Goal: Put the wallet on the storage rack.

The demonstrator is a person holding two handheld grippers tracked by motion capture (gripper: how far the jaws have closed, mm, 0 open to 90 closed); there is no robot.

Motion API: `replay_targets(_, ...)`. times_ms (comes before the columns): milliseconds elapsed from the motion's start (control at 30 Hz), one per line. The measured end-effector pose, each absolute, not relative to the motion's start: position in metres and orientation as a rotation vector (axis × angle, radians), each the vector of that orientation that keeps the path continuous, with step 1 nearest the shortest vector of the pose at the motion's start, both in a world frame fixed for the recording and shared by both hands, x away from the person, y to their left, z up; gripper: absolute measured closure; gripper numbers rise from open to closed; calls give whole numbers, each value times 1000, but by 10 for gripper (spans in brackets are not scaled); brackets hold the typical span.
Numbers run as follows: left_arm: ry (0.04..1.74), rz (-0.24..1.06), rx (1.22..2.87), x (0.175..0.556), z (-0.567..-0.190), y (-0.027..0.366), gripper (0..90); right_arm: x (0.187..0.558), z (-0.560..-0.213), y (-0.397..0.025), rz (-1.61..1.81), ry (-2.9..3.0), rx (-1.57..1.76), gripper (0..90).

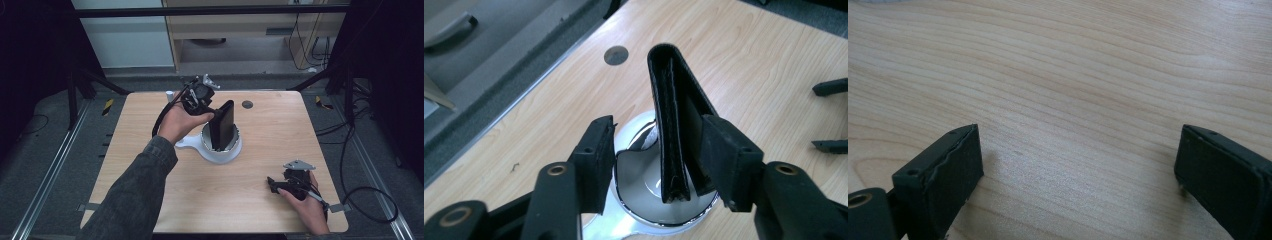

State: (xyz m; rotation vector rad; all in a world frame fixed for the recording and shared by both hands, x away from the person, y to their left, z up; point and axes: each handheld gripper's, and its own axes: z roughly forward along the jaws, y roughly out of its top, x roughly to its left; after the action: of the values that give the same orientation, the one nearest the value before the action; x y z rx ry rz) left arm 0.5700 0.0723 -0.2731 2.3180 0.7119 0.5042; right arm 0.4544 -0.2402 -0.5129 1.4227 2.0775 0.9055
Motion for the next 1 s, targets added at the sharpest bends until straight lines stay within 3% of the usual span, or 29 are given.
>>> replay_targets(200, 680, 537, 2285, 561, -266, 74, 338, 454, -513, -240, 903, 2078, 1423, 54)
replay_targets(433, 662, 545, 2227, 543, -266, 78, 99, 454, -513, -240, 904, 2078, 1423, 54)
replay_targets(1000, 575, 521, 2205, 505, -290, 84, 45, 453, -512, -239, 907, 2084, 1427, 52)
